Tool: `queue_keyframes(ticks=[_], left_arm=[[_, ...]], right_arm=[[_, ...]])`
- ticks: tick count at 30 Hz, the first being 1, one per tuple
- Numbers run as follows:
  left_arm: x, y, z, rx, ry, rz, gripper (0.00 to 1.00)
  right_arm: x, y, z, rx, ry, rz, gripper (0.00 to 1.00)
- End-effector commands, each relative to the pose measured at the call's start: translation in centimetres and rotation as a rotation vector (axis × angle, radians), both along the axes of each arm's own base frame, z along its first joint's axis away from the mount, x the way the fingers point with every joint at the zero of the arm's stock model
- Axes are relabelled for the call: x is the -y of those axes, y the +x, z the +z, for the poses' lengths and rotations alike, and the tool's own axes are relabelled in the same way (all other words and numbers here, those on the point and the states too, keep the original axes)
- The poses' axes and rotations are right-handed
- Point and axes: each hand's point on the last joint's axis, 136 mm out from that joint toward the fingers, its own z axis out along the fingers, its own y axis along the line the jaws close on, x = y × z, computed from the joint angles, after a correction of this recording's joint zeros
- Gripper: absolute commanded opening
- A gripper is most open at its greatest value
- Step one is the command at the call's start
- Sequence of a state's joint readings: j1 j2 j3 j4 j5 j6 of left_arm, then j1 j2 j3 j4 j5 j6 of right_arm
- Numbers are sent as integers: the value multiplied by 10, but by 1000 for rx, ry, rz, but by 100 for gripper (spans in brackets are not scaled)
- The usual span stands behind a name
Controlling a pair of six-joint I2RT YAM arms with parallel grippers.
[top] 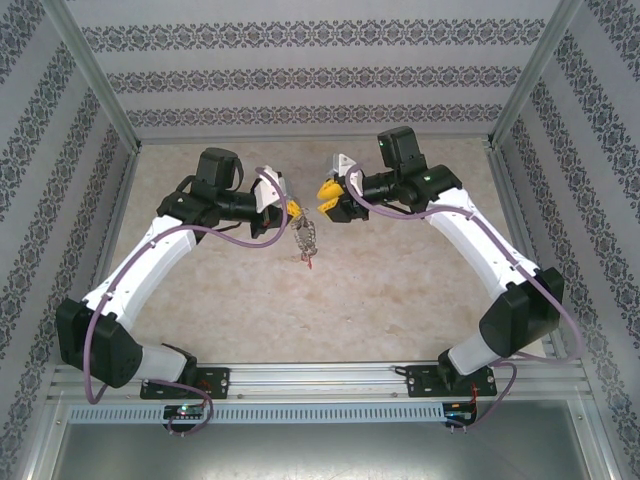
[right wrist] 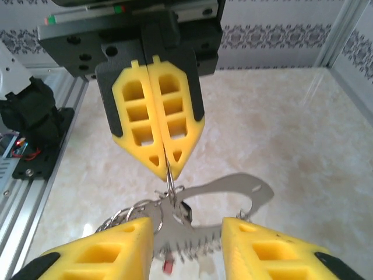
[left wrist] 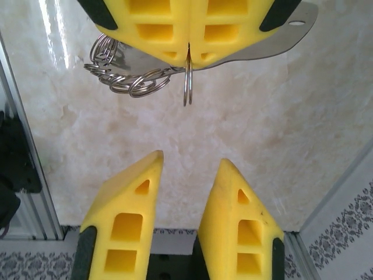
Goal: Put the keys on the keyring
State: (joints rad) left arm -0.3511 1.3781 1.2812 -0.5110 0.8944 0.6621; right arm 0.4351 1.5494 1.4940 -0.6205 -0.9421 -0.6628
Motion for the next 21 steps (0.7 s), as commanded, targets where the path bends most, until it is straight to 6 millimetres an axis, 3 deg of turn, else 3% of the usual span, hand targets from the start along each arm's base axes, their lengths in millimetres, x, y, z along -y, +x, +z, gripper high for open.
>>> queue_keyframes(ticks=[1, 11, 19, 21], left_arm=[[-3, -7, -5, 15, 55, -57, 0], [2, -5, -5, -4, 37, -79, 0], [6, -2, -3, -19, 8, -87, 0], [7, -1, -3, -20, 3, -87, 0]], right_arm=[[-3, -16, -17, -19, -63, 81, 41], [-27, -8, -22, -23, -62, 114, 38], [-33, -7, -25, -33, -61, 132, 27], [-34, -7, -24, -36, -55, 138, 19]])
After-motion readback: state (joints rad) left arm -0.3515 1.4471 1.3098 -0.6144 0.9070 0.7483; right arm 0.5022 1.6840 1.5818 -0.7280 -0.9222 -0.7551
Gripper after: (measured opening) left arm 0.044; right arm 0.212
